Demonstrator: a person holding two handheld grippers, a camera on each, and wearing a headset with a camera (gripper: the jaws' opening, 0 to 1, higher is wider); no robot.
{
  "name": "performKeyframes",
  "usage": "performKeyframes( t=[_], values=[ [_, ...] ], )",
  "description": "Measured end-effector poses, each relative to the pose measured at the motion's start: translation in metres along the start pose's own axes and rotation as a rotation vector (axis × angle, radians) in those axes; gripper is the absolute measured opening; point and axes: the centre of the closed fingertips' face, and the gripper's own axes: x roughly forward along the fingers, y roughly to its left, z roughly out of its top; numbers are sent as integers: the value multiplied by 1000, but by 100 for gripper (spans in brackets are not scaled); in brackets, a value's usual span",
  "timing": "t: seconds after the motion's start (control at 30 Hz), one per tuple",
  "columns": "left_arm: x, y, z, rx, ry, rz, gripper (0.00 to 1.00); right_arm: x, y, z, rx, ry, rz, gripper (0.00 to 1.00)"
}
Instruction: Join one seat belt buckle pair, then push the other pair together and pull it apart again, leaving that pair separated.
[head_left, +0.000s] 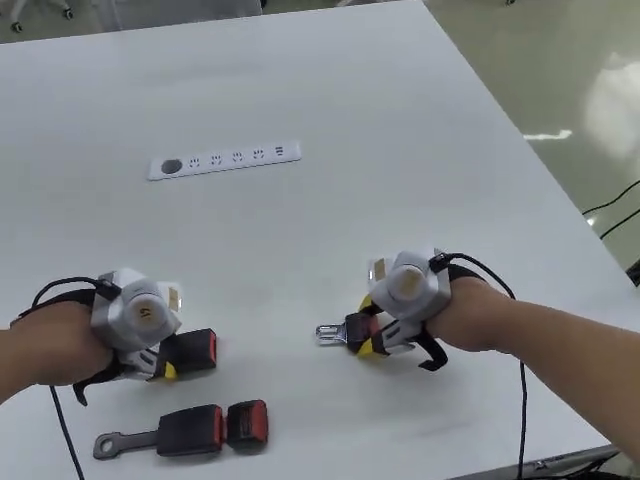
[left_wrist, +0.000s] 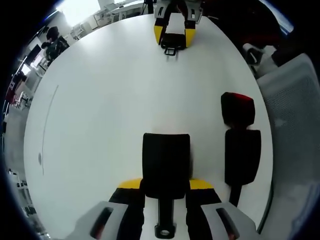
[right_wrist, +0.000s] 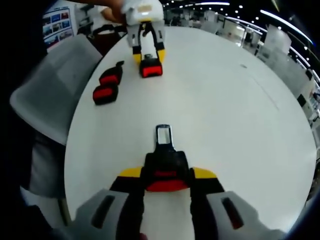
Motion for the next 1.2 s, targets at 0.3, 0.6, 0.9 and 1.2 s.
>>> performKeyframes(
  t=[0.3,0.6,0.9,1.2],
  values=[
    [2,3,-5,25,15,7,31,2,-1,1,-3,-3,0,34],
    [4,3,-5,51,20,-8,31,3,-4,5,30,-10,-4,35],
    [5,4,-6,25,26,-16,31,23,-4,37,16,-25,-21,35],
    [4,4,-7,8,48,-8,31,46,9,74,-22,-58,-29,35]
  ],
)
